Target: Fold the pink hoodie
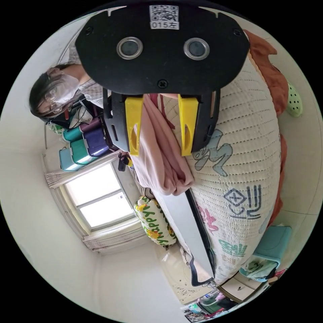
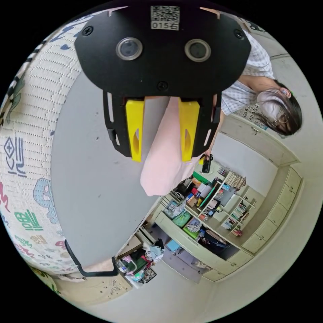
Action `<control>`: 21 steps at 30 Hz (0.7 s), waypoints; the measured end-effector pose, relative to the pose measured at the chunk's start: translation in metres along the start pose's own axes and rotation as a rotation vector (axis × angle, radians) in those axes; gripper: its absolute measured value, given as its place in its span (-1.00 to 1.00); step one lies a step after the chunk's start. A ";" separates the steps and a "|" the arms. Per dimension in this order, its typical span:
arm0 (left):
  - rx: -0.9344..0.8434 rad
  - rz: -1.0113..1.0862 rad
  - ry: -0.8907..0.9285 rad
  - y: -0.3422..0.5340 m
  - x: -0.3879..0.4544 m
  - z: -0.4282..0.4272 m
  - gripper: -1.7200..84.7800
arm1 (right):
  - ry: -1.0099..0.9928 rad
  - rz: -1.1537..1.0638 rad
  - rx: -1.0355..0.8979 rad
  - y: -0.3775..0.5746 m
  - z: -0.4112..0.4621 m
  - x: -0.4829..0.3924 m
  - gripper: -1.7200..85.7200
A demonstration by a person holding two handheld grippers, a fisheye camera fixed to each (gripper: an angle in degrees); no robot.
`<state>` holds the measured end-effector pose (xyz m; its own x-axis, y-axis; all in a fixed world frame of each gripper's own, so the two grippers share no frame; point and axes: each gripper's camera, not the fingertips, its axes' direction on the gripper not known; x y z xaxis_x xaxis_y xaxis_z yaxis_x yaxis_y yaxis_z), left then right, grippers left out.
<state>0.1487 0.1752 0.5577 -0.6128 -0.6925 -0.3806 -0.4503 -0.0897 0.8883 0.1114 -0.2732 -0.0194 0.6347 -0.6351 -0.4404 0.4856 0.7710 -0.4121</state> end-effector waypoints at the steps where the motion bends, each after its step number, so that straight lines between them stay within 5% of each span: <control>1: -0.006 0.001 0.006 -0.001 -0.001 0.001 -0.57 | 0.003 -0.002 -0.018 -0.003 0.001 0.002 -0.58; 12: -0.137 0.022 -0.008 -0.014 -0.012 0.019 -0.64 | -0.138 -0.099 -0.205 -0.030 0.025 0.014 -0.48; 21: -0.106 0.138 -0.026 0.011 0.003 0.004 -0.80 | -0.059 -0.222 -0.113 0.000 -0.012 -0.026 -0.66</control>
<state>0.1400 0.1750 0.5650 -0.6809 -0.6852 -0.2586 -0.2905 -0.0714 0.9542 0.0878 -0.2574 -0.0174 0.5557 -0.7816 -0.2835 0.5485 0.6009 -0.5815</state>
